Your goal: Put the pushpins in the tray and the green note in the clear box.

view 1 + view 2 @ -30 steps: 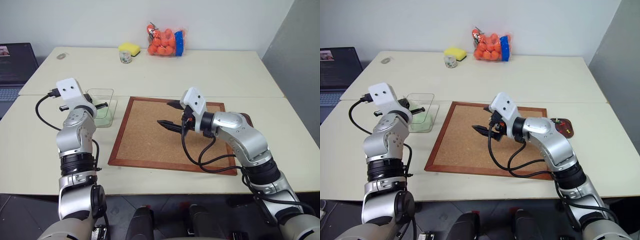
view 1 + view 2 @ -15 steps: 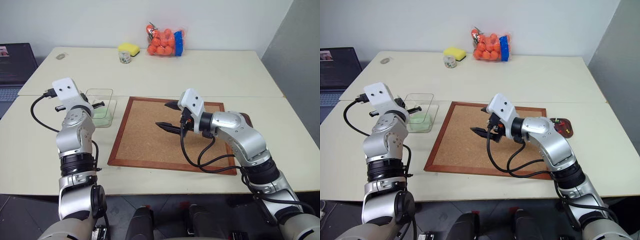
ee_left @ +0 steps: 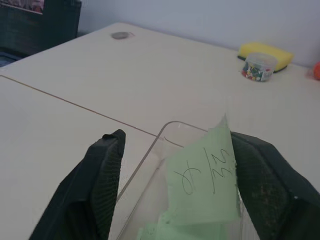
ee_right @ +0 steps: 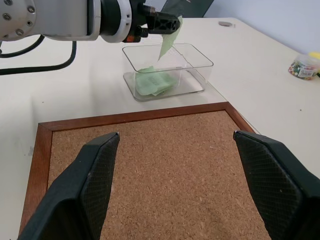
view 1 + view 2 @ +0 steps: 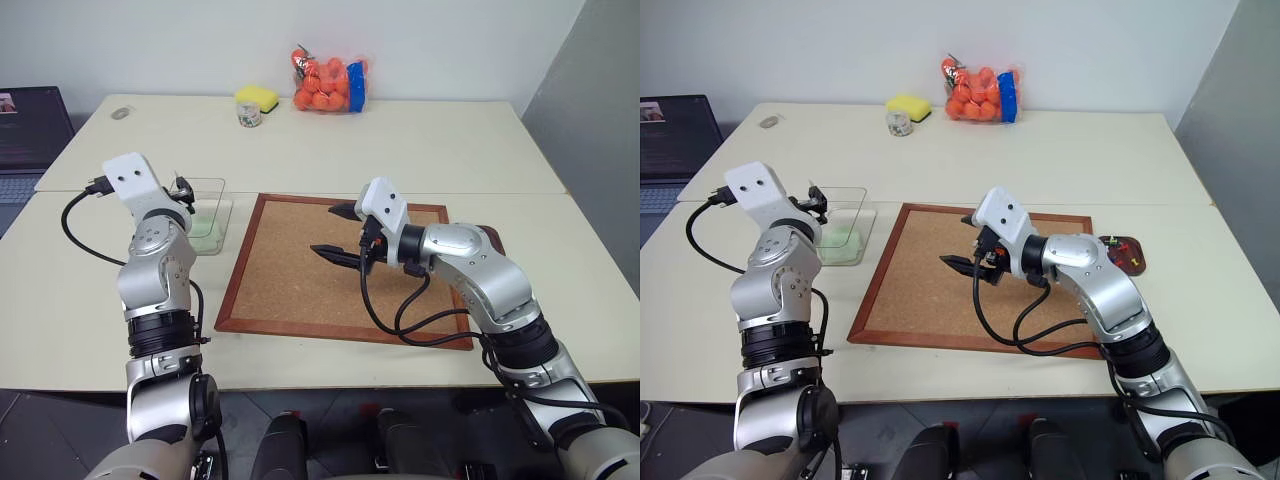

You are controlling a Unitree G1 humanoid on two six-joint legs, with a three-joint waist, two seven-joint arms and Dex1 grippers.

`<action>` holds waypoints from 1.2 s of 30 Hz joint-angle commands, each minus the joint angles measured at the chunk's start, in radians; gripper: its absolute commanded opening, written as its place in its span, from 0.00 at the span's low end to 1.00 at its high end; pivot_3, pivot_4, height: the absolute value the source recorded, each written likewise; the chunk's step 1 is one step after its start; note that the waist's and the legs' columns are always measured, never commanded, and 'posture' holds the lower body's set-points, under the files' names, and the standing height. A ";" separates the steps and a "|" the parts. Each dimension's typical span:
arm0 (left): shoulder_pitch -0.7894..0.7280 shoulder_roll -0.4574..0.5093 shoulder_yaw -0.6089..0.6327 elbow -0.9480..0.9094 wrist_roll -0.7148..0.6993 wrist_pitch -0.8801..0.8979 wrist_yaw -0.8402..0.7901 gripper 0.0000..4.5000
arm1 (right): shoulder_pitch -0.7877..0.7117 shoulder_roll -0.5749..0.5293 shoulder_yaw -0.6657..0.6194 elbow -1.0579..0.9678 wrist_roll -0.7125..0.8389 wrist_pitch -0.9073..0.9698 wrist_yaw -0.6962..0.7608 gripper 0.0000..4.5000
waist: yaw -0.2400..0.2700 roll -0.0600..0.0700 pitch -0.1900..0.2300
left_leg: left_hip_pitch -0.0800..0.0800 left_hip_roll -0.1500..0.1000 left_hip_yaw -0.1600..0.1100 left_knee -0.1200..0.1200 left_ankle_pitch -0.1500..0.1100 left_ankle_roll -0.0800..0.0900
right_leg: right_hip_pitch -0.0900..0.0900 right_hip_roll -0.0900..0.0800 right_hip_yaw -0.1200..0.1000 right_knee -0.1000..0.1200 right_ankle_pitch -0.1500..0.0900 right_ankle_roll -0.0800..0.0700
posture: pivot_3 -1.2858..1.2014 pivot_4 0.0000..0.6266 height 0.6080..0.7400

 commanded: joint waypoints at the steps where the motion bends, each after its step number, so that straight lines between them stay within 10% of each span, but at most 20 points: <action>1: -0.002 -0.040 0.042 -0.099 -0.024 -0.008 0.049 0.96 | -0.014 -0.001 -0.012 -0.018 -0.006 -0.028 0.008 0.86 | 0.000 0.000 0.000 | 0.000 0.000 0.000 0.000 0.000 0.000 | 0.000 0.000 0.000 0.000 0.000 0.000 | 0.52 0.24 1.00; 21: -0.004 -0.024 -0.074 -0.122 0.000 0.310 0.006 0.96 | -0.014 0.010 -0.009 -0.017 -0.013 -0.036 0.002 0.86 | 0.000 0.000 0.000 | 0.000 0.000 0.000 0.000 0.000 0.000 | 0.000 0.000 0.000 0.000 0.000 0.000 | 0.52 0.24 1.00; 36: 0.099 0.022 -0.156 -0.289 0.003 0.187 -0.160 0.96 | 0.001 0.007 -0.018 -0.037 0.001 -0.041 0.012 0.86 | -0.001 0.000 0.000 | 0.000 0.000 0.000 0.000 0.000 0.000 | 0.000 0.000 0.000 0.000 0.000 0.000 | 0.52 0.24 1.00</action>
